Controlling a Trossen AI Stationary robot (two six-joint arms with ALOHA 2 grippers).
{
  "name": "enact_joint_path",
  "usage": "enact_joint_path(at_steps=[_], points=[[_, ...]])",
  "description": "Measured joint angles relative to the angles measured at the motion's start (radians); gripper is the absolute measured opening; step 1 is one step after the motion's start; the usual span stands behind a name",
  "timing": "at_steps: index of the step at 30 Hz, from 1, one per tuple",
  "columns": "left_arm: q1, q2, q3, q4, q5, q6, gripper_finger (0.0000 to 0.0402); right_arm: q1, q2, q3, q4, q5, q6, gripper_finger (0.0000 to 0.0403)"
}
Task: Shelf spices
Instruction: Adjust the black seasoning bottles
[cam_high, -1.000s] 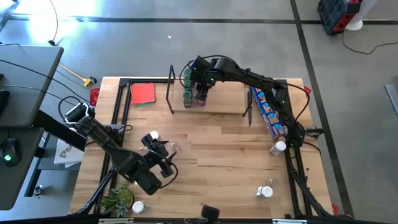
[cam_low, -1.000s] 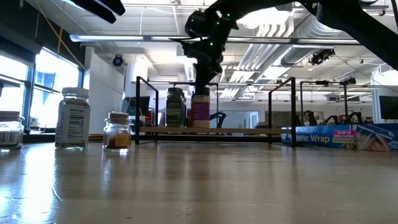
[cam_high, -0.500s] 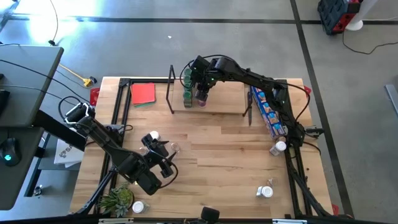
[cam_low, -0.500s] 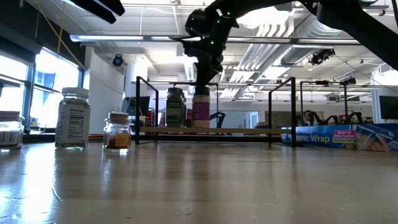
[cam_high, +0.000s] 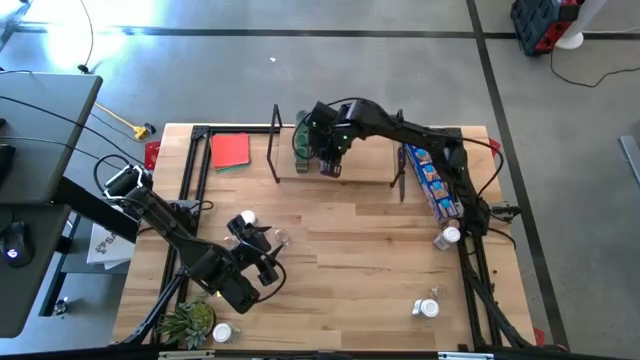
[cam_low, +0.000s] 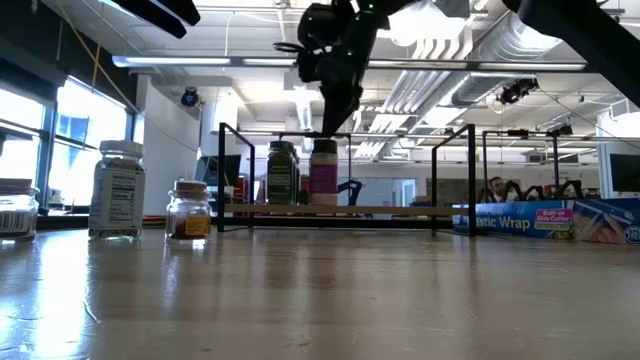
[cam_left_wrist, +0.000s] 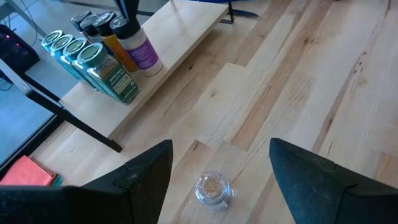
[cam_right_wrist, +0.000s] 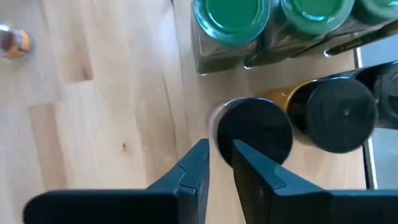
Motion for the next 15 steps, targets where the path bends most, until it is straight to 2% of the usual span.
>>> enact_joint_path(at_steps=[6,15], points=[[0.000,0.000,0.000,0.000,0.000,0.000,0.0262,-0.002,-0.004,-0.019,0.027,0.001,-0.003,0.0062],[0.000,0.000,0.000,0.002,0.000,0.000,0.0262,0.000,0.001,0.084,-0.020,0.000,-0.005,0.0062]])
